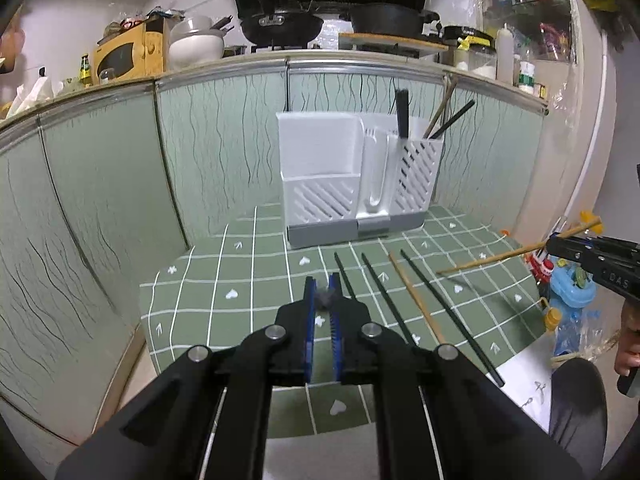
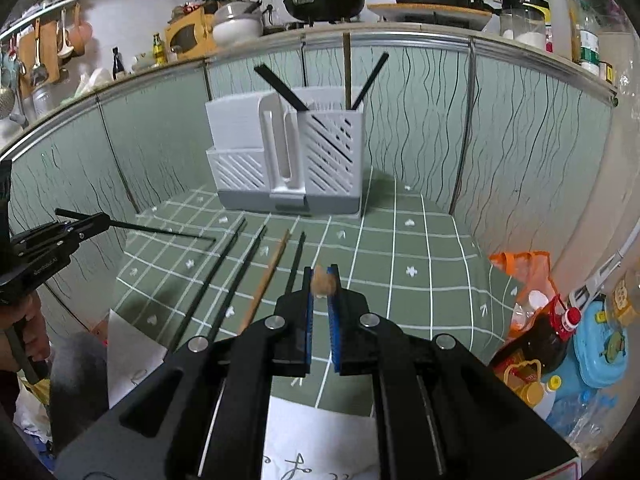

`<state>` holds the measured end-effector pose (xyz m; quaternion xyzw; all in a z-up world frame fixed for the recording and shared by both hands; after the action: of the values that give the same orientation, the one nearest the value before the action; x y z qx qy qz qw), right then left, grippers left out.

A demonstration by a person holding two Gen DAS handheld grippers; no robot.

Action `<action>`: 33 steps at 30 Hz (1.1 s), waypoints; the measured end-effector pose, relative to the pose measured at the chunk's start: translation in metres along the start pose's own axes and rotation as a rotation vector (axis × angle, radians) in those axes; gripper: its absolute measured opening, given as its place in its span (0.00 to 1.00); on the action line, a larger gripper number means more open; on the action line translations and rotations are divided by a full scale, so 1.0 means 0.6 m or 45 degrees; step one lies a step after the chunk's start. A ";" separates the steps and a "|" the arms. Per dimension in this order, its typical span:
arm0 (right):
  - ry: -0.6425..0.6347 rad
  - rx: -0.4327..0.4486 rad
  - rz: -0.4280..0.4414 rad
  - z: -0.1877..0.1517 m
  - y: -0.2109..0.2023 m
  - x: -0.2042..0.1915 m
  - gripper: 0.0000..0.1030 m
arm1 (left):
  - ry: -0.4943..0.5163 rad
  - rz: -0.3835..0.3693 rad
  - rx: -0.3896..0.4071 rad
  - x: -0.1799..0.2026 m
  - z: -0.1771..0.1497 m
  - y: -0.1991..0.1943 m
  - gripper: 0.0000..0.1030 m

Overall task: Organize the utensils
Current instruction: 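Lift the black chopstick in the left tool toward the white holder while the right tool carries the wooden one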

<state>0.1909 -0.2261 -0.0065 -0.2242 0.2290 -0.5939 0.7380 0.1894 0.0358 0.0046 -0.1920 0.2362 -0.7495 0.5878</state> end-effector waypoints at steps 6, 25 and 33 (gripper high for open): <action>0.003 0.037 0.016 0.020 -0.014 -0.001 0.06 | 0.008 -0.014 0.038 0.005 0.021 -0.018 0.08; -0.018 0.124 0.026 0.085 -0.049 0.009 0.06 | 0.018 -0.089 0.076 0.026 0.094 -0.025 0.08; -0.029 0.171 0.035 0.135 -0.073 0.013 0.06 | 0.110 -0.119 0.146 0.068 0.160 -0.032 0.08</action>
<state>0.2075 -0.2376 0.0833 -0.1779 0.1832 -0.5952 0.7619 0.2189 -0.0125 0.0942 -0.1365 0.2089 -0.7959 0.5516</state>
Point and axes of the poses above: each gripper's, at about its wrist camera, not at the fingertips, and y roughly the way its jaws point, x to its right, z to its top, the point moved 4 cm from there along y, roughly the way its jaws point, and after that the axes turned 3 degrees about -x, right-handed, at the moved point
